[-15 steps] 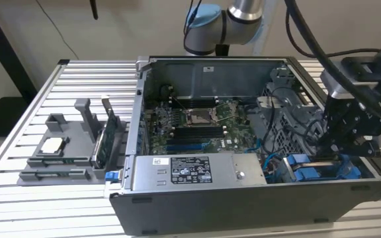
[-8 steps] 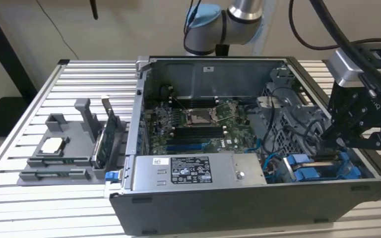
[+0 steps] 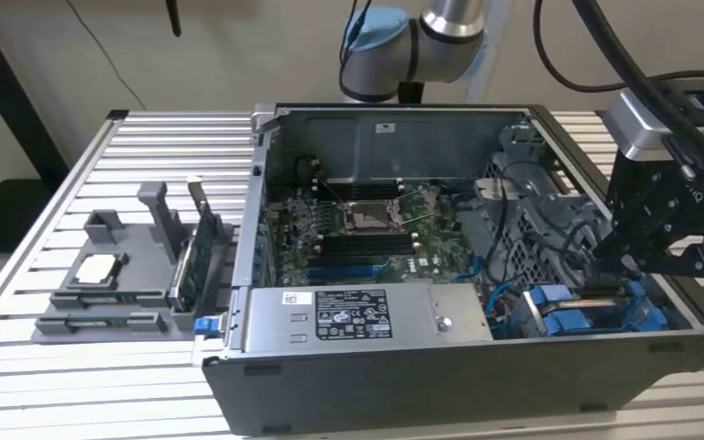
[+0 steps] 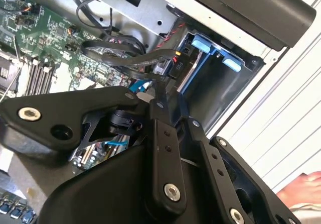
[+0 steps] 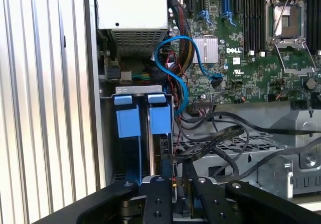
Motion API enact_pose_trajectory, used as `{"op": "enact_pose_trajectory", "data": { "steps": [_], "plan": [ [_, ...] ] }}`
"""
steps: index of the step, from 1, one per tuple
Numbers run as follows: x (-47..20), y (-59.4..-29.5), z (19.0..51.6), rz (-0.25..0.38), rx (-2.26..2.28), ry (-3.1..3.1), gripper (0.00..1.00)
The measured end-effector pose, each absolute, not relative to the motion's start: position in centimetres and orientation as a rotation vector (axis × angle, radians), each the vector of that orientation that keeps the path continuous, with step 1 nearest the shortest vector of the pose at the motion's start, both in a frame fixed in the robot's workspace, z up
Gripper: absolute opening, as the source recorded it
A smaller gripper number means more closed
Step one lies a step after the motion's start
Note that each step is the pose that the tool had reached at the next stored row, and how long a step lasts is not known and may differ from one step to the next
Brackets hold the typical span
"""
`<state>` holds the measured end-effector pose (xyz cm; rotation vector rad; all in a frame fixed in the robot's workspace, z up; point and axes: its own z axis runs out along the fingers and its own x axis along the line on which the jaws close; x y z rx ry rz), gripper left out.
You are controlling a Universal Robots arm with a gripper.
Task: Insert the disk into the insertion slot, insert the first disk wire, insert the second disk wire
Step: 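Insert the second disk wire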
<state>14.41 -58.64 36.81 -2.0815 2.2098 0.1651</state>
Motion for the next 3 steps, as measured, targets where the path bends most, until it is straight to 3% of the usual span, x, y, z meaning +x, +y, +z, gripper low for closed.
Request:
{"op": "enact_pose_trajectory", "data": {
  "steps": [3],
  "plan": [
    [14.41, -58.64, 36.81, 0.164, -2.082, 2.21, 0.24]
  ]
}}
